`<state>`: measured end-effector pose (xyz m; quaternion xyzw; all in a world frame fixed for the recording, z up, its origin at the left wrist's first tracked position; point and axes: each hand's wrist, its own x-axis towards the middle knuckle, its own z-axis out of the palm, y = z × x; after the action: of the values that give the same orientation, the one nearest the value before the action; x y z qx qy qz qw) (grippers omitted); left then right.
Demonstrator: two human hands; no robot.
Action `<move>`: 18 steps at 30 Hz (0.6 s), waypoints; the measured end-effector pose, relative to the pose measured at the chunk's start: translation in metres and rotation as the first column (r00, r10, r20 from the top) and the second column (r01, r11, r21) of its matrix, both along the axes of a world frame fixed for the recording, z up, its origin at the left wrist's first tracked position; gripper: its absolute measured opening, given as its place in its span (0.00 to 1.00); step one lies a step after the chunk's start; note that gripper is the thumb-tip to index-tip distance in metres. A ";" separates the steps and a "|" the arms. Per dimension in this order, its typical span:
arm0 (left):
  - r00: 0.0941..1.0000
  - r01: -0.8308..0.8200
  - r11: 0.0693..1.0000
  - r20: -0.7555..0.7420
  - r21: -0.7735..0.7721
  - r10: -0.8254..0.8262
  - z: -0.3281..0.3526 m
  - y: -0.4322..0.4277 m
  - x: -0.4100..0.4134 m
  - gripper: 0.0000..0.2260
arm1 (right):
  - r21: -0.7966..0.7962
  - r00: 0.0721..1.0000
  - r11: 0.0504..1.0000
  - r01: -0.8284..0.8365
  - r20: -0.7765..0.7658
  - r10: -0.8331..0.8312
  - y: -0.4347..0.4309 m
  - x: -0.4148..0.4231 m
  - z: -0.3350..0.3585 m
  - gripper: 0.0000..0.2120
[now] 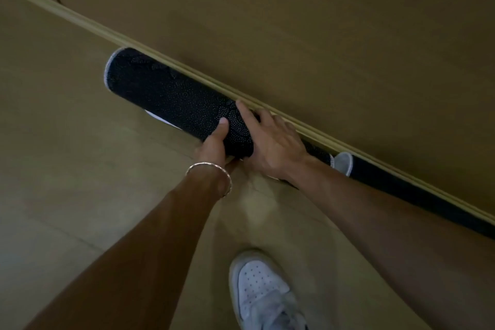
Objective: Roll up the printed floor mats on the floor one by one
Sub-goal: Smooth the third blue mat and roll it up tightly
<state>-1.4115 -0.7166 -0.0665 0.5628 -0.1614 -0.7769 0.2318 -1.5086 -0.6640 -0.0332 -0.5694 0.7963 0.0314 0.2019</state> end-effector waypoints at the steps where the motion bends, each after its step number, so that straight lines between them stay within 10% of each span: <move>1: 1.000 0.004 1.000 0.002 0.011 -0.004 -0.002 0.000 -0.009 0.20 | 0.013 1.000 1.000 0.006 -0.004 -0.006 0.000 -0.009 -0.003 0.49; 13: 0.967 0.196 0.981 0.167 0.001 -0.193 -0.025 0.003 -0.046 0.20 | 0.013 1.000 1.000 -0.014 -0.023 0.015 0.010 -0.046 -0.031 0.51; 18: 0.631 0.700 0.713 0.504 -0.042 -0.590 -0.014 -0.005 -0.030 0.30 | 0.146 0.990 0.984 0.098 -0.114 -0.082 0.007 -0.034 -0.031 0.52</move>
<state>-1.4415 -0.7221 -0.0808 0.6003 -0.4932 -0.6281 -0.0438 -1.5428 -0.6566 -0.0645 -0.5132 0.8263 0.1130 0.2025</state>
